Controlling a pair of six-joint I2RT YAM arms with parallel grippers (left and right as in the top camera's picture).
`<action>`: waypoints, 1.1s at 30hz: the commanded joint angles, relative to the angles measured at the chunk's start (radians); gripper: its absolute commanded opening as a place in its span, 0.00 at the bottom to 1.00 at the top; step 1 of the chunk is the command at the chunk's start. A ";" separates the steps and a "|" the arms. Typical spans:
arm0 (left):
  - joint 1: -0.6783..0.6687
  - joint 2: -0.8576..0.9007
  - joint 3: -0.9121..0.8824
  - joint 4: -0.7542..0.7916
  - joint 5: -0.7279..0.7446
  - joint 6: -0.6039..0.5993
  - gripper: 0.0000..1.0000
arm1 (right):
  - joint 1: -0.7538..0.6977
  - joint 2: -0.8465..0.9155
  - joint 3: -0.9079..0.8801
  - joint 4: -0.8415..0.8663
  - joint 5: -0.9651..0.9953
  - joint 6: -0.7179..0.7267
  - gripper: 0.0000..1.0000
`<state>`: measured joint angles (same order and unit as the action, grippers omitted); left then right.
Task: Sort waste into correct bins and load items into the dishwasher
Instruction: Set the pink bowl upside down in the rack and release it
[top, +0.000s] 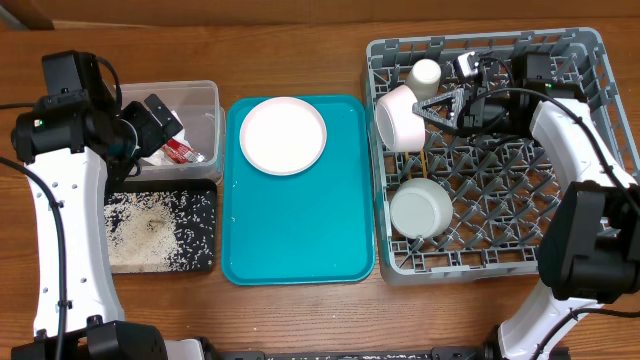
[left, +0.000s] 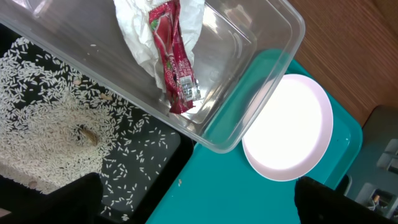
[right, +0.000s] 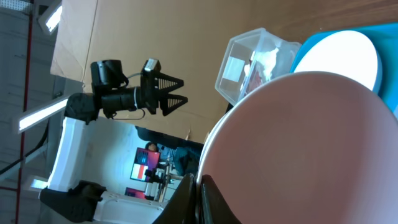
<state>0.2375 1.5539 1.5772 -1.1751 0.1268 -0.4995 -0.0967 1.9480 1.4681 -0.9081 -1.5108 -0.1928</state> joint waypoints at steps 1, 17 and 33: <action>-0.002 -0.017 0.014 0.002 0.000 -0.010 1.00 | 0.001 -0.006 -0.047 0.026 -0.010 -0.021 0.04; -0.002 -0.017 0.014 0.002 -0.001 -0.010 1.00 | 0.002 -0.006 -0.090 0.076 0.029 -0.021 0.04; -0.002 -0.017 0.014 0.002 0.000 -0.010 1.00 | 0.010 -0.006 -0.095 0.096 0.055 -0.013 0.04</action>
<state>0.2375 1.5539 1.5772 -1.1748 0.1268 -0.4995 -0.0898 1.9480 1.3853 -0.8196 -1.4742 -0.1989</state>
